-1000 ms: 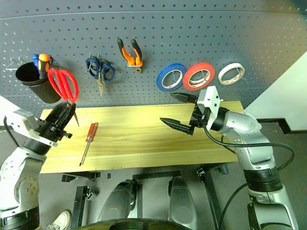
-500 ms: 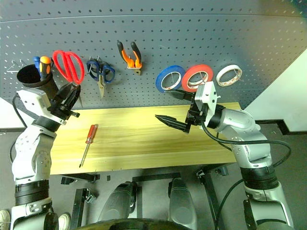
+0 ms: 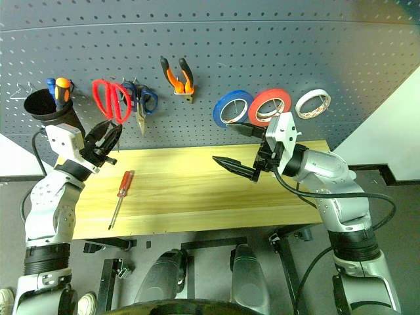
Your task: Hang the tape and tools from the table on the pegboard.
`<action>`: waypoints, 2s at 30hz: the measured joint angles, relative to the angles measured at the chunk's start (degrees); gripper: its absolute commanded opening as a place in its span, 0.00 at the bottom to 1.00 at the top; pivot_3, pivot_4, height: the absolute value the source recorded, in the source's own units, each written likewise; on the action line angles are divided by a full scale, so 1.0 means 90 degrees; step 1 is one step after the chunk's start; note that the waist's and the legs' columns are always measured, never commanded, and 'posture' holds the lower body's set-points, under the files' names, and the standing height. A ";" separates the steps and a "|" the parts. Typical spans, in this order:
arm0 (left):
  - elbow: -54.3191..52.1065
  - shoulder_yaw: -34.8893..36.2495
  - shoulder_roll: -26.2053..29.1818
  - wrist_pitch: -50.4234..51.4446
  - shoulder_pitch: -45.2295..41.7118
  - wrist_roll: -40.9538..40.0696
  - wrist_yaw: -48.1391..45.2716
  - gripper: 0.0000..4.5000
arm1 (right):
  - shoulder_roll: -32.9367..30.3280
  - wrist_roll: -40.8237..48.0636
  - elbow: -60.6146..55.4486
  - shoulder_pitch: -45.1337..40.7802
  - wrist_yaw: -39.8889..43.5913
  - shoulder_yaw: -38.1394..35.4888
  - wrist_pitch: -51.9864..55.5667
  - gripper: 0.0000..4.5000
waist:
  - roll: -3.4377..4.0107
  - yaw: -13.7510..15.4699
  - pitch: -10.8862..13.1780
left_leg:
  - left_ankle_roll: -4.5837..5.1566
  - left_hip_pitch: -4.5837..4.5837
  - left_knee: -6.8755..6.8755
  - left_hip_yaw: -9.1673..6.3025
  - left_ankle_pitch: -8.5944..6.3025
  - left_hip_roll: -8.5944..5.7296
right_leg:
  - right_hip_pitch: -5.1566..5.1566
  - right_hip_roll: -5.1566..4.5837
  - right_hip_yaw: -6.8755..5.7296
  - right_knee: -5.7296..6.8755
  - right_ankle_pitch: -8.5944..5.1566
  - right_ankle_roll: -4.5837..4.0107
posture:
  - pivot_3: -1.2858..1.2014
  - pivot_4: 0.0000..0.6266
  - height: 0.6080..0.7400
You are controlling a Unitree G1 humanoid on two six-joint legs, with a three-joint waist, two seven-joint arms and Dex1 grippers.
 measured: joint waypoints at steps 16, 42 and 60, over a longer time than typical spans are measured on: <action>0.0266 -0.0041 0.0757 0.2692 0.0822 0.0148 0.0764 1.00 | 0.0023 -0.0321 0.0000 0.0146 0.0058 0.0136 -0.0093 1.00 | 0.0005 0.0004 -0.0009 | 0.0001 0.0008 0.0001 -0.0001 0.0000 0.0000 | 0.0003 0.0000 0.0000 0.0010 -0.0001 0.0000 | 0.51 0.24 0.92; 0.5256 -0.1229 0.0728 0.3852 -0.2254 0.1397 0.1041 0.38 | -0.0121 -0.0420 -0.0146 0.0626 -0.0055 0.0170 -0.0052 1.00 | 0.0002 -0.0018 -0.0015 | 0.0000 0.0013 -0.0003 -0.0003 0.0000 0.0000 | 0.0004 0.0002 -0.0001 0.0011 0.0000 0.0003 | 0.49 0.25 0.92; -0.0727 0.1043 0.1144 0.1694 0.1893 -0.0746 -0.1457 0.20 | 0.0033 0.0215 -0.0071 -0.0048 -0.0039 -0.0142 0.0203 1.00 | 0.0012 -0.0145 -0.0026 | -0.0001 0.0010 -0.0009 0.0002 0.0000 0.0006 | -0.0002 -0.0001 0.0002 0.0005 -0.0011 -0.0032 | 0.51 0.22 0.92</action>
